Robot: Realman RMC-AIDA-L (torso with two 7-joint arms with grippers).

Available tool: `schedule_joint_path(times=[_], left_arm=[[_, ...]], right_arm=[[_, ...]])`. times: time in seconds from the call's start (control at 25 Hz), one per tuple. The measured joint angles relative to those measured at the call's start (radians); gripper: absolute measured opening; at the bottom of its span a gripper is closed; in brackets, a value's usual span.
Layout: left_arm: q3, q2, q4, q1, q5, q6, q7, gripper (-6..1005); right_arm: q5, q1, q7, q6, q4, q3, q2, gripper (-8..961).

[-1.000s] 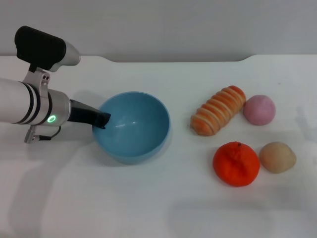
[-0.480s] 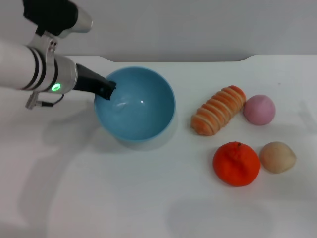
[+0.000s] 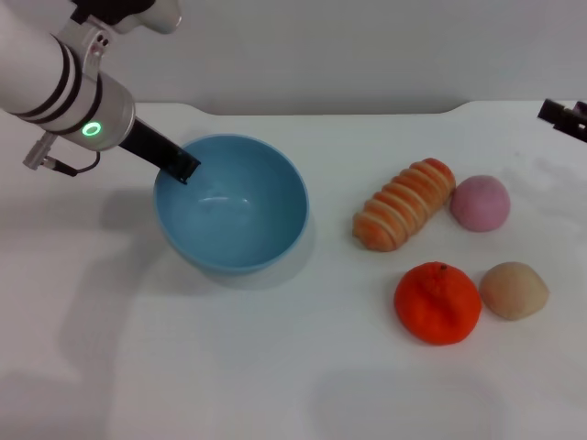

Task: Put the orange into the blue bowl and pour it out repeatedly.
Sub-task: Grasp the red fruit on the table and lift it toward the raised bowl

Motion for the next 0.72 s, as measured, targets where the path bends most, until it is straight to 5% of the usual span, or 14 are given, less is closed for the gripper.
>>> schedule_joint_path(times=[0.04, 0.32, 0.72], left_arm=[[-0.005, 0.000, 0.000, 0.001, 0.000, 0.002, 0.000, 0], [-0.013, -0.001, 0.000, 0.013, -0.036, -0.001, -0.002, 0], [-0.014, 0.000, 0.001, 0.005, -0.072, -0.013, 0.002, -1]], right_arm=[[-0.146, 0.018, 0.172, -0.023, -0.158, -0.040, -0.001, 756], [-0.454, 0.088, 0.500, -0.237, -0.483, -0.133, -0.003, 756], [-0.492, 0.122, 0.557, -0.322, -0.342, -0.366, 0.008, 755]])
